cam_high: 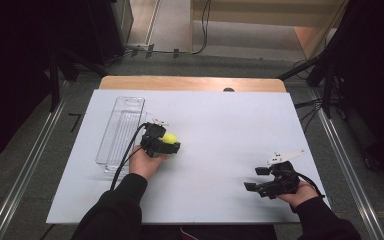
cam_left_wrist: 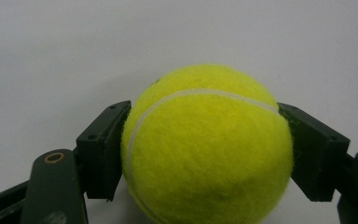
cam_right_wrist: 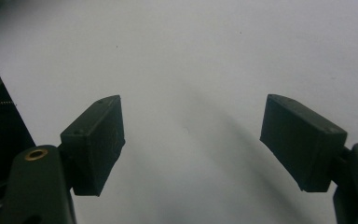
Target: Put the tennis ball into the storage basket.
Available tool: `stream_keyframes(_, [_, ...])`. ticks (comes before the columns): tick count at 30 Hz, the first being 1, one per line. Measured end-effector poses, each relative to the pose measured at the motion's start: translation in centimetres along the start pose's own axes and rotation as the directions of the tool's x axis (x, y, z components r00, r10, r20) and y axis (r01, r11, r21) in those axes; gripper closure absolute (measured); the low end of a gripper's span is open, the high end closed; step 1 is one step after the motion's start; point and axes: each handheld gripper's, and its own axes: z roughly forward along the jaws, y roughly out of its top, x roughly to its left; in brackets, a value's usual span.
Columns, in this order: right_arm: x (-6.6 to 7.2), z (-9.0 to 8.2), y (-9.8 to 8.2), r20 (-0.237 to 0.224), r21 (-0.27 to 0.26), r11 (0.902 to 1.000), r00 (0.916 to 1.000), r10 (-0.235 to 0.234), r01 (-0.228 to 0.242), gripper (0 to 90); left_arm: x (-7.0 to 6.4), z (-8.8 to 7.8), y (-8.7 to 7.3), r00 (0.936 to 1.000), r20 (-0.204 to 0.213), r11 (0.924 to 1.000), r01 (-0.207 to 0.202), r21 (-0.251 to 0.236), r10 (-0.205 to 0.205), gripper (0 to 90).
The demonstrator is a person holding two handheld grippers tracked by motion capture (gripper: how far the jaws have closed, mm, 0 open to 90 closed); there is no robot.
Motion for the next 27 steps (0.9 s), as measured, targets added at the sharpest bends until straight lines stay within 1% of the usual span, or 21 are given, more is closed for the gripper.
stream_keyframes(11, [0.00,0.01,0.00,0.000,-0.001,1.0000,1.0000,-0.002,0.002,19.6,-0.14,-0.03,0.01,0.9999,-0.011,1.0000,-0.007,-0.001,0.007,25.5])
stream_keyframes(15, [0.00,0.01,0.01,-0.001,-0.002,1.0000,1.0000,-0.002,0.002,19.7,-0.12,-0.03,0.06,1.0000,-0.009,1.0000,0.000,-0.003,0.000,25.7])
stream_keyframes(18, [-0.01,0.02,0.01,-0.001,-0.001,1.0000,1.0000,-0.003,0.003,19.6,-0.07,-0.08,0.14,1.0000,0.005,1.0000,0.005,0.000,-0.005,25.8])
stream_keyframes(23, [0.00,0.02,0.01,-0.001,-0.001,1.0000,1.0000,-0.002,0.002,19.7,-0.32,-0.24,0.27,1.0000,0.008,0.9999,-0.006,-0.009,0.006,25.9])
stream_keyframes(27, [0.02,0.01,0.00,-0.001,-0.001,1.0000,1.0000,-0.001,0.001,19.7,-0.45,-0.53,0.44,0.9995,0.029,0.9999,-0.009,-0.006,0.009,25.9])
